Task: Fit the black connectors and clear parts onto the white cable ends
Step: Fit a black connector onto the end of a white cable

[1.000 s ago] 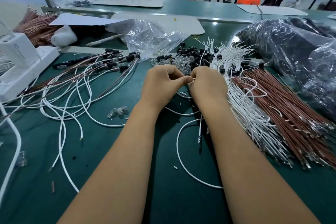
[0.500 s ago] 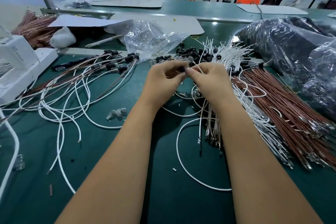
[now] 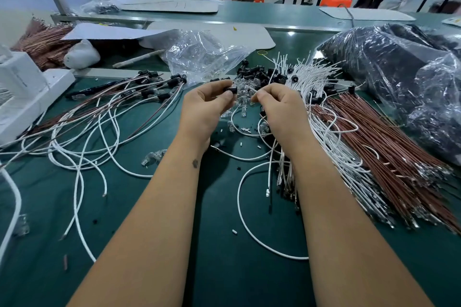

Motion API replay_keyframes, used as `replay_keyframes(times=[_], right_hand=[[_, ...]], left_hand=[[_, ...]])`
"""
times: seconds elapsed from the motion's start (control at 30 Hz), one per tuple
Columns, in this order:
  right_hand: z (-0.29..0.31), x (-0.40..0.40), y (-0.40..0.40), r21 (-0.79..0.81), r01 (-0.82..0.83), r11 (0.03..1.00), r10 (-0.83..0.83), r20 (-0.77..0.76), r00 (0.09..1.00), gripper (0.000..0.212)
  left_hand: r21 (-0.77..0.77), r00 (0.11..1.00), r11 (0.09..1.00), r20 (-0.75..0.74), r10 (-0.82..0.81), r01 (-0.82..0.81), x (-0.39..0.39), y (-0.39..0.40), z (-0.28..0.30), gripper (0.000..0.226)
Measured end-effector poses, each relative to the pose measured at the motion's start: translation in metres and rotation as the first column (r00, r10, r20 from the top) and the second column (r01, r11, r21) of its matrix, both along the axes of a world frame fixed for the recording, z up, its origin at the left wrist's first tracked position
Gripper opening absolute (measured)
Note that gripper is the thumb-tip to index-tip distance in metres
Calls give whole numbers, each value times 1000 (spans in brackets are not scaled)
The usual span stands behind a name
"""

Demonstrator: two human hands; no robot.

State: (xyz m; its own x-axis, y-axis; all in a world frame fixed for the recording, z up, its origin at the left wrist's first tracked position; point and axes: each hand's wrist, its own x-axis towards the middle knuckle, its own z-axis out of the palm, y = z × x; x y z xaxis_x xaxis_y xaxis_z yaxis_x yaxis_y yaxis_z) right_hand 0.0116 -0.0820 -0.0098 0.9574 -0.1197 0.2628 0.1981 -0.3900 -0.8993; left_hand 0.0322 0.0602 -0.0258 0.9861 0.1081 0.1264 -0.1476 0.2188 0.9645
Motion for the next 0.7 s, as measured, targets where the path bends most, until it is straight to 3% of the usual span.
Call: replay_keyframes(times=[0.3, 0.7], right_hand=[[-2, 0, -1, -83, -29, 996, 32, 31, 999, 18], [-3, 0, -1, -106, 39, 994, -25, 123, 992, 17]], left_hand=[[-27, 994, 994, 4, -106, 106, -8, -4, 5, 19], [-35, 993, 993, 46, -109, 111, -10, -1, 3, 27]])
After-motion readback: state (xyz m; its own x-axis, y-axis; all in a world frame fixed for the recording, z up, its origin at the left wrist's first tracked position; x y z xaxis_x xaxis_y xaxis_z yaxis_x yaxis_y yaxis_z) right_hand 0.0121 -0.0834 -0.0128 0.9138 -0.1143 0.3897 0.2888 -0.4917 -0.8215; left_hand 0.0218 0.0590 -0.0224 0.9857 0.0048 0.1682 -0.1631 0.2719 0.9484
